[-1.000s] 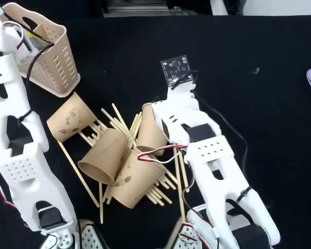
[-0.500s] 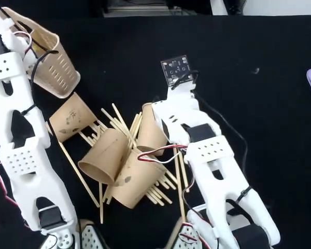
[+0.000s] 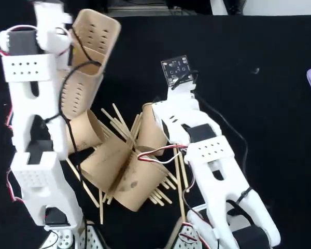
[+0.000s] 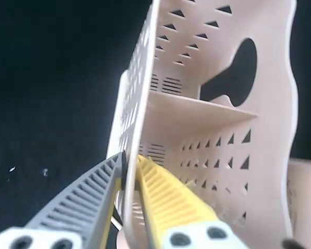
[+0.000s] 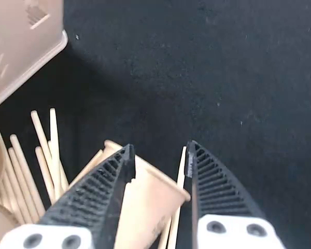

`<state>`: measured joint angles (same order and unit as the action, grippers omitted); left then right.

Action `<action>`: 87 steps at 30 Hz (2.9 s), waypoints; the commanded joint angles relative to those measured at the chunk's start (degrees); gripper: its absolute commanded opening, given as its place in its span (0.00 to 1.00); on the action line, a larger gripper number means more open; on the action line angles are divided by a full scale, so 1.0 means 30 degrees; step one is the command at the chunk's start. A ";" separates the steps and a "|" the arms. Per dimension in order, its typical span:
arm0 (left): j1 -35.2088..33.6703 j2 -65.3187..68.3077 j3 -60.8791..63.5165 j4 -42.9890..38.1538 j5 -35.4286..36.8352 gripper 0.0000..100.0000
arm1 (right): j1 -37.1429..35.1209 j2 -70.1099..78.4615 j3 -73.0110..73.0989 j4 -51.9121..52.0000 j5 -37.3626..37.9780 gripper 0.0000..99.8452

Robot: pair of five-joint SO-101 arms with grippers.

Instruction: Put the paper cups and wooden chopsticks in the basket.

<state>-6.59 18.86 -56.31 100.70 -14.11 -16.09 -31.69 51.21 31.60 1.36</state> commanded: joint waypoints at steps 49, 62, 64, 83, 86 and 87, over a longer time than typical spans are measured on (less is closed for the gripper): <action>0.6872 -0.0967 0.0601 -0.2842 -0.2579 0.03 | 0.2872 1.8183 -3.2923 1.5736 0.5451 0.22; 0.7311 -0.0967 0.0601 -0.2842 -0.2579 0.03 | 0.3692 2.0967 -3.2923 1.4125 0.5451 0.14; 0.7253 -0.0967 0.0601 -0.2842 -0.2579 0.03 | 0.4073 2.0967 -3.2952 1.3773 0.5392 0.01; 0.3824 -0.0938 -0.5143 -0.1495 0.2549 0.23 | 0.5040 2.0527 -3.2806 1.5355 0.1084 0.01; 0.3590 -0.0733 -0.5495 0.0117 0.2227 0.23 | 0.5011 2.0703 -3.2952 1.5355 0.0938 0.01; 0.3560 -0.0938 -0.4821 0.0059 0.2315 0.23 | 0.4923 2.0703 -3.2923 1.5385 0.0938 0.01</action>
<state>4.92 17.27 -69.93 99.47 -8.13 -2.20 31.52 -45.76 77.93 4.79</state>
